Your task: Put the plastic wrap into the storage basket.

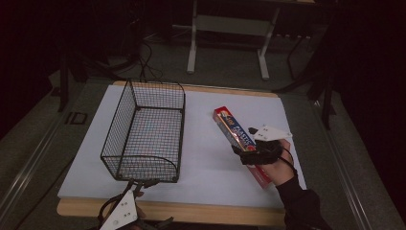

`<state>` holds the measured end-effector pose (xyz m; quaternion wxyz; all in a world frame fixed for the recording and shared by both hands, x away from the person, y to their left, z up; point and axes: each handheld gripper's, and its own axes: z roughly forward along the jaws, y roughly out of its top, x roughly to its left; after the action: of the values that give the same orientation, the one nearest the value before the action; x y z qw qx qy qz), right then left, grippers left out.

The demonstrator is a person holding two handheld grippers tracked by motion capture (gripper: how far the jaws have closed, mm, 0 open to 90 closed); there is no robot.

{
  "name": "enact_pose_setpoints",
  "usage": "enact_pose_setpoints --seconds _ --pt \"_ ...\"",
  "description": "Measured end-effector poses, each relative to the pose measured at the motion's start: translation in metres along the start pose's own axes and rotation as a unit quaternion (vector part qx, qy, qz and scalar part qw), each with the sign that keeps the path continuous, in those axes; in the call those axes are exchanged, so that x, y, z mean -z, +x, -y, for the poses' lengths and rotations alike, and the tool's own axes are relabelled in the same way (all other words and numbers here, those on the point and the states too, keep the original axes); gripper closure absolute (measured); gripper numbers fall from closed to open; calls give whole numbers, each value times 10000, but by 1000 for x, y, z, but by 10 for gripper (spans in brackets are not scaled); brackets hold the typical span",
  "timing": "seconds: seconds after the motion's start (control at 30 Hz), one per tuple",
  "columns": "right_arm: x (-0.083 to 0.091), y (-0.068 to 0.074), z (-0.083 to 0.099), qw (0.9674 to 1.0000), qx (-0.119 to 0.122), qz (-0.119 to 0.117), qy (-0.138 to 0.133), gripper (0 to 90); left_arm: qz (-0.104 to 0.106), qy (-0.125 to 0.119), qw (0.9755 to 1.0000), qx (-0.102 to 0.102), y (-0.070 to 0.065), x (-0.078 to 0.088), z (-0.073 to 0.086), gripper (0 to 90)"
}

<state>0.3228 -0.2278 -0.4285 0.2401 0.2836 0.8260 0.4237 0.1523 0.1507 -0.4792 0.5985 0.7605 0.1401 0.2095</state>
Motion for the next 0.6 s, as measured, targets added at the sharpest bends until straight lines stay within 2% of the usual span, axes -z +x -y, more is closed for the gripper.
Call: enact_pose_setpoints --seconds 0.17,0.37,0.6 --pt "-14 -8 6 9994 -195 3 284 143 11 15 10000 4 0 0 0 2" --pt "-31 -20 12 9977 -283 142 601 150 20 30 10000 -7 0 0 0 1" --pt "-48 -32 18 9943 -478 287 912 153 33 47 10000 -2 0 0 0 2"
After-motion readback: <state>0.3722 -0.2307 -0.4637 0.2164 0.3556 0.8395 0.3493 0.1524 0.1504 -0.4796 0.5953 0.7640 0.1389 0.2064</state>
